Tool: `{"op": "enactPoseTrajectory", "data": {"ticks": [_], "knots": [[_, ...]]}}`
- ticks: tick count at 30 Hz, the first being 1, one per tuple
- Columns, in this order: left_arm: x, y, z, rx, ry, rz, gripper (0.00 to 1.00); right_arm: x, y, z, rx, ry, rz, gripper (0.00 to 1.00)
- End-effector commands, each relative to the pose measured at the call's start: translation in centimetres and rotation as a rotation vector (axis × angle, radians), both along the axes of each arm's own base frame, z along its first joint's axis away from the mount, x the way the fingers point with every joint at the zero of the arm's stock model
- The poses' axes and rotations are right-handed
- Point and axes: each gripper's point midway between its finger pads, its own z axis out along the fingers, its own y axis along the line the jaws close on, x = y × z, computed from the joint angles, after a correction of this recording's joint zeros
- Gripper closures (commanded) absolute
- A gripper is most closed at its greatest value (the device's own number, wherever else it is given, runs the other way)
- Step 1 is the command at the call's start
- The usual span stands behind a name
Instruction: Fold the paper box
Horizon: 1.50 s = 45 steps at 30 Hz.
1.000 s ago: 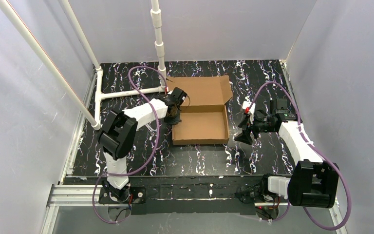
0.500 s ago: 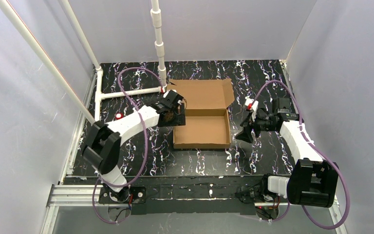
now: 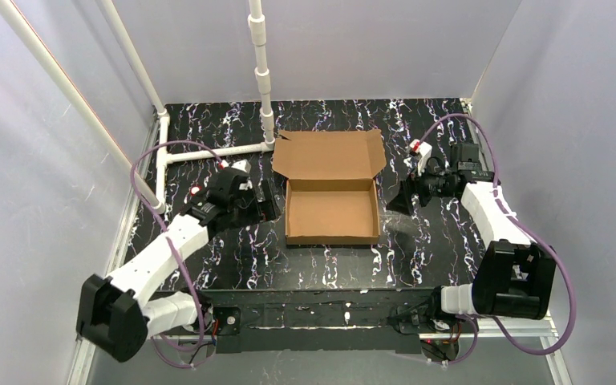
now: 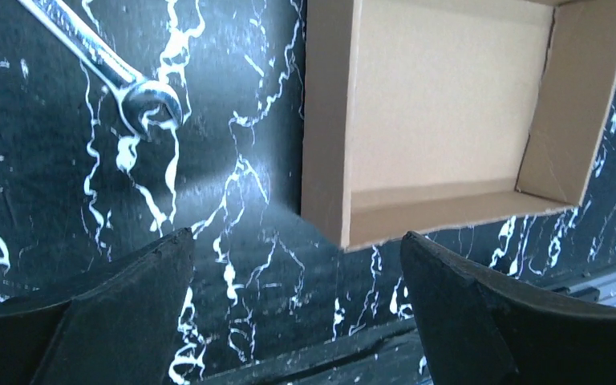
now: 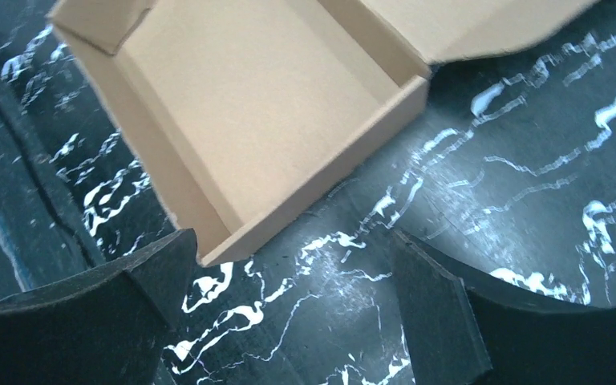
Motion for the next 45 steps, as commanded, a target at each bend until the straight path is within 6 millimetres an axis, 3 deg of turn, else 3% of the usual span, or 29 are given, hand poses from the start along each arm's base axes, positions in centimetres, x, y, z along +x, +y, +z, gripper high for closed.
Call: {"op": "enactPoseTrajectory", "data": {"ticks": [1, 9, 13, 14, 18, 21, 24, 31, 38, 45], "knots": [[-2.3, 0.7, 0.6, -0.063, -0.001, 0.011, 0.02, 2.6, -0.4, -0.6, -0.046, 0.022, -0.169, 0.02], [-3.1, 3.3, 0.4, -0.023, 0.01, 0.16, 0.02, 6.1, 0.8, -2.5, -0.15, 0.025, -0.519, 0.02], [-3.4, 4.1, 0.3, -0.019, 0.001, 0.211, 0.02, 6.2, 3.1, -3.2, -0.148, 0.026, -0.546, 0.02], [-3.5, 4.3, 0.4, -0.019, -0.002, 0.219, 0.02, 6.6, 2.8, -3.4, -0.172, 0.004, -0.578, 0.03], [-4.0, 4.8, 0.8, -0.024, -0.021, 0.234, 0.02, 8.4, 1.3, -4.7, -0.255, -0.025, -0.685, 0.16], [-4.2, 5.3, 1.4, -0.018, -0.048, 0.238, 0.02, 9.5, 1.6, -4.4, -0.227, -0.061, -0.701, 0.32], [-4.3, 5.5, 1.8, -0.017, -0.068, 0.233, 0.02, 9.5, 2.4, -4.6, -0.22, -0.068, -0.676, 0.51], [-4.6, 5.4, 1.4, -0.022, -0.053, 0.226, 0.02, 9.4, 2.6, -5.1, -0.21, -0.065, -0.682, 0.76], [-4.6, 5.6, 1.8, 0.004, -0.081, 0.182, 0.02, 9.6, 1.4, -4.8, -0.226, -0.096, -0.728, 0.97], [-3.6, 7.4, 2.6, 0.158, -0.107, 0.159, 0.02, 10.2, -1.8, -3.5, -0.196, -0.115, -0.8, 0.99]]}}
